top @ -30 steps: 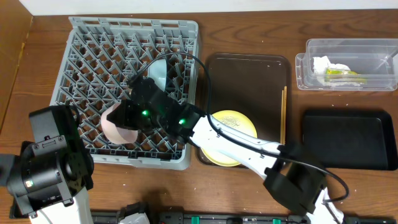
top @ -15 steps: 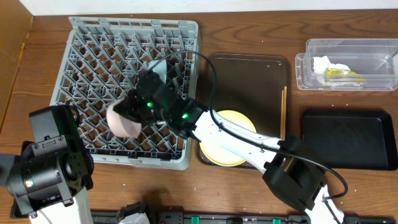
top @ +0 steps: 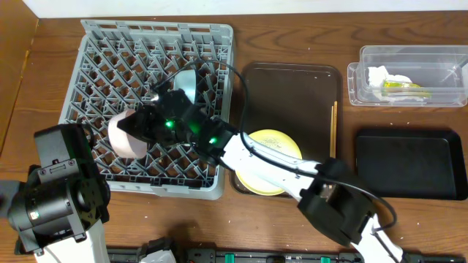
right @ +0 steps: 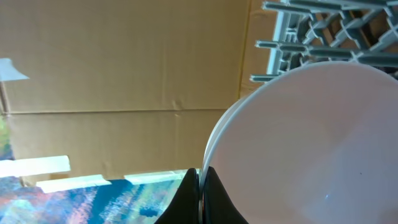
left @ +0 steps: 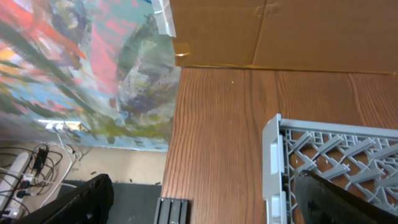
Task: Sort waste into correct bins and load items into the dishwasher
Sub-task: 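Lower the pink bowl upright into the rack and release it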
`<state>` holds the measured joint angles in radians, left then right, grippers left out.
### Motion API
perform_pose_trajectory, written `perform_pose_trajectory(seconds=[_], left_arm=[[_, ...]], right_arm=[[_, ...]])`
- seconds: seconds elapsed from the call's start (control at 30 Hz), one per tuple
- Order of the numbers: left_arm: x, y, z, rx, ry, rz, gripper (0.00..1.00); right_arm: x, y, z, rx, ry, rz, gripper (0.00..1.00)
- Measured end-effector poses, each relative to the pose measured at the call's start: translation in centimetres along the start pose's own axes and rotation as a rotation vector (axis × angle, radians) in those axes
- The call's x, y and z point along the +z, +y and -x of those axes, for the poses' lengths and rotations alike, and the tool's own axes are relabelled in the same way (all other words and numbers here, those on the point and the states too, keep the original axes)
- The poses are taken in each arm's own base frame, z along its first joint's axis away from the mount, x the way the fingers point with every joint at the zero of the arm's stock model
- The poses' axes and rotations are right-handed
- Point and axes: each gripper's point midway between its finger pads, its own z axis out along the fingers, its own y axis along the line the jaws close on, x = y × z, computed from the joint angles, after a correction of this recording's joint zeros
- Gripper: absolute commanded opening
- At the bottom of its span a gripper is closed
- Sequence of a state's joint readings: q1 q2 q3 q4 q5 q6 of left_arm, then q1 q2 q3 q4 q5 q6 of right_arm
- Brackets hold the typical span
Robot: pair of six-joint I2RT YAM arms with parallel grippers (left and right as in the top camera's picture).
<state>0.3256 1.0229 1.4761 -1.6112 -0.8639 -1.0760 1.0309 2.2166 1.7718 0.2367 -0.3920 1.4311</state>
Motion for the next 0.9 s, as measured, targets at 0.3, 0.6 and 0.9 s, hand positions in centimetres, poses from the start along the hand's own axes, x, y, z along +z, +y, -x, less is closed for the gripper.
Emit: perform_pose_trajectory(seconds=[0.3,0.6,0.9], left_arm=[[0.0,-0.1,-0.3,0.000,0.018,-0.008,0.94],[0.0,-0.1,-0.3,0.000,0.018,-0.008,0.94],[0.0,-0.1,-0.3,0.000,0.019,-0.008,0.94]], right_arm=[[2.8,-1.8,-0.6,-0.022,0.066,0.196,0.01],[3.0,-3.1,-1.5,-0.010,0.127,0.158,0.01],[2.4,-3.8,-0.6,-0.051,0.150,0.112,0.05]])
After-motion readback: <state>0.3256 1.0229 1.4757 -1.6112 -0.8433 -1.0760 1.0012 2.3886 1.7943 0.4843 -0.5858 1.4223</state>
